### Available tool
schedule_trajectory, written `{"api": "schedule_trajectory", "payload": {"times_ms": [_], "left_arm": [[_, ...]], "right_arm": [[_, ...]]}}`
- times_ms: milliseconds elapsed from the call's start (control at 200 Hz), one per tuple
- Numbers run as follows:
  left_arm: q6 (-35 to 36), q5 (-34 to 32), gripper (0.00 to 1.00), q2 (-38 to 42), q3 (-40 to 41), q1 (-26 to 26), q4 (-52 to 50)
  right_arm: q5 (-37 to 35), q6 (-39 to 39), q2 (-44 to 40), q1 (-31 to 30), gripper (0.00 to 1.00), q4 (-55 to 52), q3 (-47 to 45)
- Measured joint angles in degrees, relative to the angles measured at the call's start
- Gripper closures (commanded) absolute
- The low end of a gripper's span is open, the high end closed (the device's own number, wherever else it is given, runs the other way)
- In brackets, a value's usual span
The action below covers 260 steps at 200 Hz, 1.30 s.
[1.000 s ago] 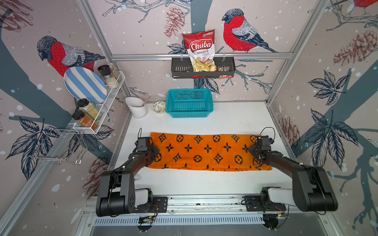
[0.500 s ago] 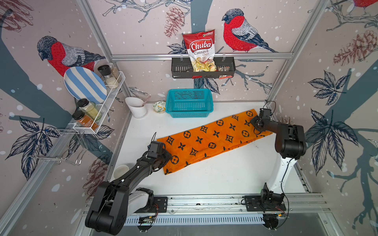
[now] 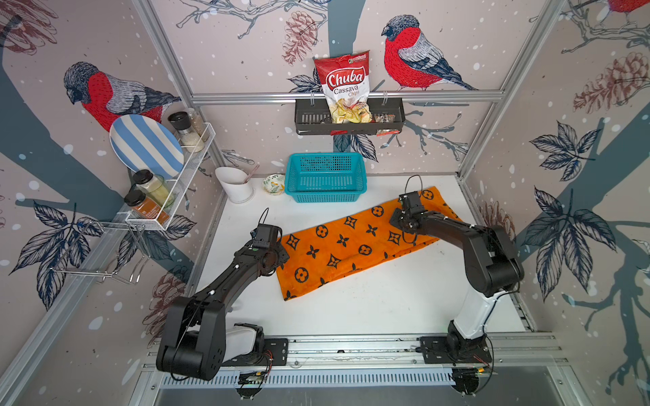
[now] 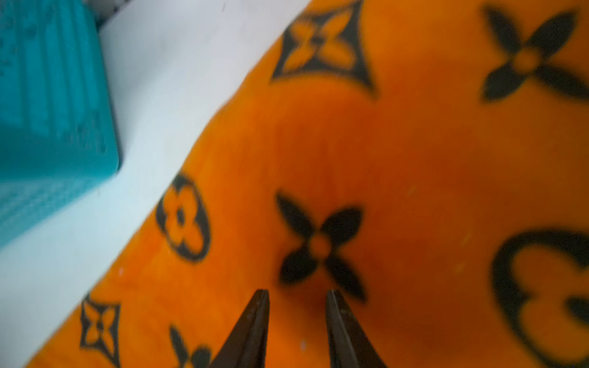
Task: Roll up the pillowcase
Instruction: Adjust the pillowcase at the center of the board.
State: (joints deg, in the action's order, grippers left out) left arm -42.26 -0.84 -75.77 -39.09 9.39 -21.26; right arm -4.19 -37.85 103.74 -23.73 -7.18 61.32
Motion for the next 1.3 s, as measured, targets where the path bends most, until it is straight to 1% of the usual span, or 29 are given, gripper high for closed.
{"api": "schedule_trajectory", "payload": {"times_ms": [95, 195, 285, 365, 480, 550, 590, 720, 805, 910, 1076, 1191, 1301], "left_arm": [[2.08, 1.33, 0.46, -2.75, -1.46, -0.35, 0.17], [3.78, 2.19, 0.43, -4.68, -2.43, -0.63, 0.61], [5.22, 2.34, 0.41, -5.68, -2.62, -0.94, 0.7], [6.29, 2.4, 0.39, -6.01, -2.64, -1.03, 0.7], [7.32, 4.24, 0.38, -5.95, -2.62, -1.03, 0.72], [8.09, 5.99, 0.38, -5.64, -2.49, -1.03, 1.25], [8.22, 7.37, 0.37, -5.4, -2.19, -1.03, 2.01], [8.83, 12.46, 0.37, -5.7, -0.92, -1.03, 6.03], [9.22, 14.95, 0.38, -7.26, -1.07, -1.03, 9.16], [9.7, 17.31, 0.41, -10.54, -3.28, -1.03, 11.65], [11.61, 17.27, 0.44, -15.45, -8.02, -1.31, 13.42], [13.16, 16.81, 0.46, -17.79, -9.53, -1.68, 13.38], [14.23, 15.78, 0.48, -20.35, -10.93, -1.73, 13.22]], "right_arm": [[0.79, -1.33, -0.52, -4.63, 0.68, 0.33, -3.32], [0.81, -2.29, -0.31, -5.03, 0.69, 1.79, -5.4], [1.99, -2.36, 0.15, -3.02, 0.69, 4.22, -5.97], [3.54, -0.66, 1.33, 0.39, 0.69, 6.56, -5.53], [5.14, 3.41, 4.5, 5.62, 0.7, 7.78, -2.1], [5.77, 5.53, 6.32, 7.8, 0.69, 7.37, 0.63], [5.99, 6.64, 6.86, 8.68, 0.67, 6.51, 1.79], [6.54, 9.4, 6.4, 9.73, 0.57, 4.5, 2.54], [6.47, 10.58, 4.66, 8.72, 0.54, 3.32, 1.6], [6.47, 11.17, 1.64, 5.7, 0.5, 2.4, -0.07], [6.43, 12.15, -1.99, 1.84, 0.47, 2.43, -2.01], [5.9, 12.26, -3.65, -0.48, 0.45, 2.38, -2.43], [5.88, 13.77, -5.14, -4.13, 0.43, 2.34, -2.1]]}}
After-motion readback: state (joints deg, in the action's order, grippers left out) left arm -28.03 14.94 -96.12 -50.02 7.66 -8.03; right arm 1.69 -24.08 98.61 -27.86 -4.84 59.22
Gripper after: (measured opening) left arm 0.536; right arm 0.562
